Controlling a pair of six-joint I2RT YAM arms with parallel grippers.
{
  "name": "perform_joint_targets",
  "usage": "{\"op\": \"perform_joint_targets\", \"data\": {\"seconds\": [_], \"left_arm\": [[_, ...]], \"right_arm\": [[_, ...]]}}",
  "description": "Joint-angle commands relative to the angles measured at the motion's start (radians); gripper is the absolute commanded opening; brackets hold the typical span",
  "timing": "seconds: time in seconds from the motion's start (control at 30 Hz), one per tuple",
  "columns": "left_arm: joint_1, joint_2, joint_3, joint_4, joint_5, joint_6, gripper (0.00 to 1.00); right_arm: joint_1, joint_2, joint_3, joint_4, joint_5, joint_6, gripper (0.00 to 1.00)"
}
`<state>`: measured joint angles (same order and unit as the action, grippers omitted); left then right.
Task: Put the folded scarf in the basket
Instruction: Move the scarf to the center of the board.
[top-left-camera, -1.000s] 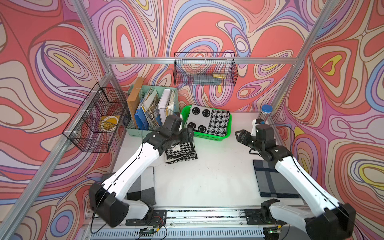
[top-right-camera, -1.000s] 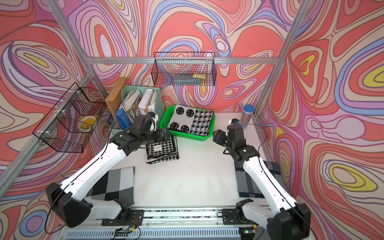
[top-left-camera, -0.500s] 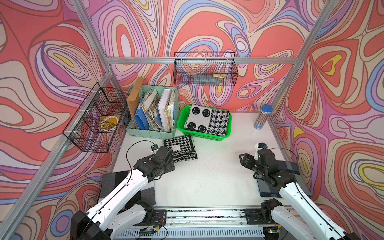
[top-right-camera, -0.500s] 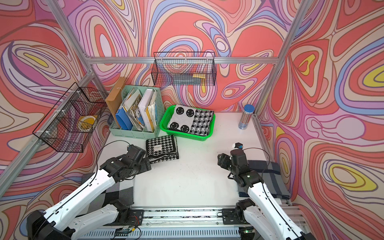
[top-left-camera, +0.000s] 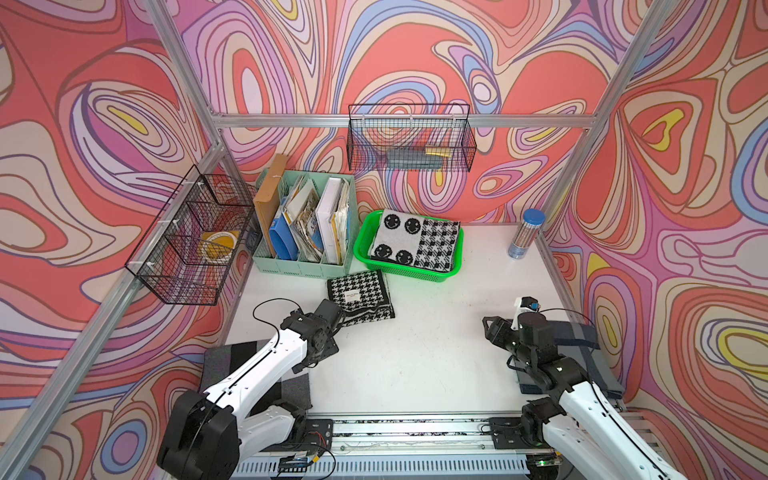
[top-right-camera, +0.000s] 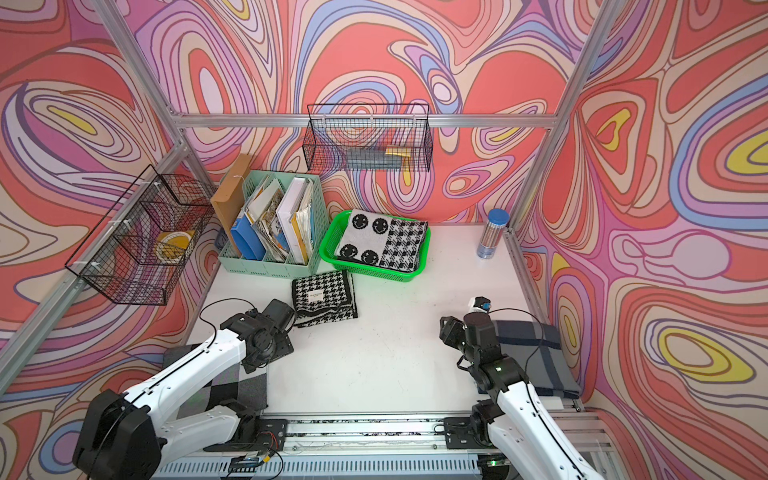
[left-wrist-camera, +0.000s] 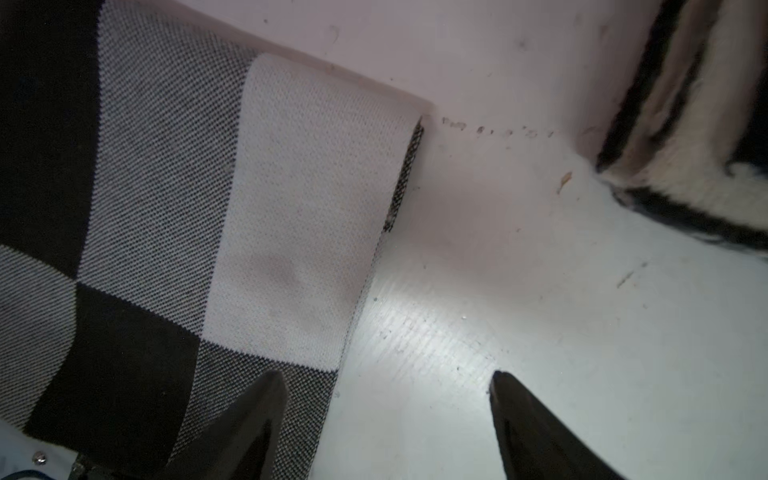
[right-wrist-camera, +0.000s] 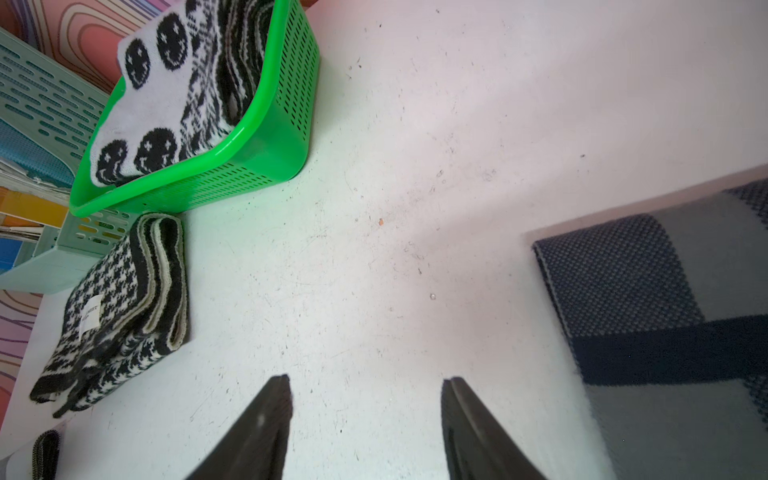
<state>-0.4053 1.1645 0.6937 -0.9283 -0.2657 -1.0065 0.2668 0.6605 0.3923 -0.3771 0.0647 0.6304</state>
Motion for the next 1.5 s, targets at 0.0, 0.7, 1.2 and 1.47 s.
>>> {"op": "perform_joint_targets", "data": {"seconds": [0.0,0.7,1.2,1.47], "left_arm": [[0.037,0.020,-0.036,-0.023,-0.005,-0.016,0.81],[0.065,0.011,-0.158,0.084,0.017,0.013,0.46],[0.062,0.069,-0.157,0.134,0.058,0.080,0.17],[0.061,0.045,-0.169,0.147,0.071,0.087,0.04]], "right_arm": [[-0.006,0.002,-0.011,0.016,0.019,0.012,0.59],[-0.005,0.071,0.002,0.026,0.005,0.012,0.59],[-0.006,0.063,0.000,0.018,0.022,0.016,0.59],[-0.005,0.076,0.008,0.012,0.035,0.021,0.59]]}}
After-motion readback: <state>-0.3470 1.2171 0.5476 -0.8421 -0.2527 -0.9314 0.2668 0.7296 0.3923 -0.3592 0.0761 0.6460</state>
